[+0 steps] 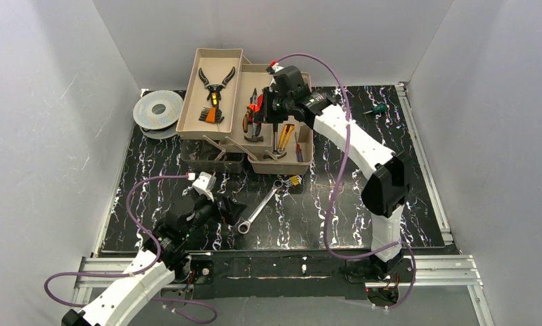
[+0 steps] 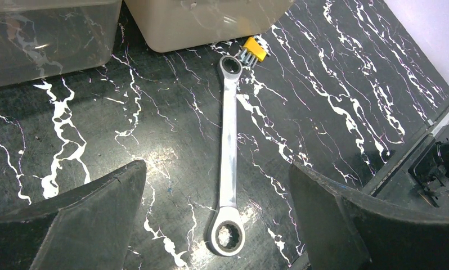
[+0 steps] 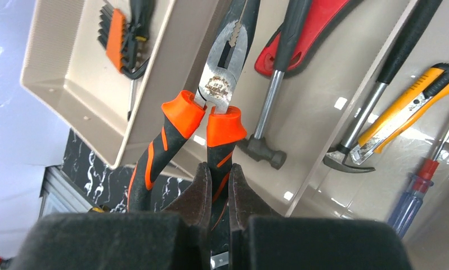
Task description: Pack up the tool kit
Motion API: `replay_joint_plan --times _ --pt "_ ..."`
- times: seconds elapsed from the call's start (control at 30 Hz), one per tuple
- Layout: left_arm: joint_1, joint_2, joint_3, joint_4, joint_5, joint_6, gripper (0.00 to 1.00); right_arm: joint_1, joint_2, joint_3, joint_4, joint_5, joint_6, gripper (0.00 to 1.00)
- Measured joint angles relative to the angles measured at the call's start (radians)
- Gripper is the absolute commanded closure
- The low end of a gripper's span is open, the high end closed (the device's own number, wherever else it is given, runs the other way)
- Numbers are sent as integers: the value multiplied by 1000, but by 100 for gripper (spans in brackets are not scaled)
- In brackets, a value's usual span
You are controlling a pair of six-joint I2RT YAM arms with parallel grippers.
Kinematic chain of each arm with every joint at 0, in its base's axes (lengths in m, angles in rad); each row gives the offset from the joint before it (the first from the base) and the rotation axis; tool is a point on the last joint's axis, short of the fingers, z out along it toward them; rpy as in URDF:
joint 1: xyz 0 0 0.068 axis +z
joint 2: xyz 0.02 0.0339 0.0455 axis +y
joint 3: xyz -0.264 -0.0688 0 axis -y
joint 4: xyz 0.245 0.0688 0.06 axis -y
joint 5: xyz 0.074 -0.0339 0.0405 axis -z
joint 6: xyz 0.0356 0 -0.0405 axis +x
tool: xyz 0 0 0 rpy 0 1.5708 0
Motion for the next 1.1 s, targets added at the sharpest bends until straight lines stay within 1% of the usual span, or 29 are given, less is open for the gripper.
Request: replay_joint_plan --times 0.23,0.37,0.4,0.43,0.5,0.53,0.57,0.63,0.73,0.87,1.0,1.1 --pt "0 -5 0 -5 -6 0 2 -1 160 202 -101 47 -23 99" --pt "0 -5 0 -6 -7 0 2 -4 222 237 -119 49 -30 99" --pt "0 -5 0 -6 -7 0 2 -4 238 243 -124 50 -33 96" --pt "0 -5 0 -6 -7 0 2 -4 254 250 -130 52 -37 87" --pt "0 -5 0 -6 -7 0 2 -5 284 262 -132 52 -44 58" --pt "0 -5 0 -6 -7 0 2 -5 295 265 -133 50 -49 47" --pt "0 -5 0 -6 -7 0 2 -5 302 265 -135 48 -54 42" --pt "0 -5 0 -6 -7 0 2 -5 299 265 -130 39 -63 39" --pt "0 -5 0 -6 -10 0 2 0 249 236 -122 41 -88 38" --pt "0 -5 0 -6 -15 0 2 -1 101 142 -117 39 -119 38" --pt "0 -5 0 -6 -19 0 2 -3 -108 8 -75 44 -143 37" --pt "0 3 0 -5 -19 0 2 -11 -274 -130 -33 58 -153 35"
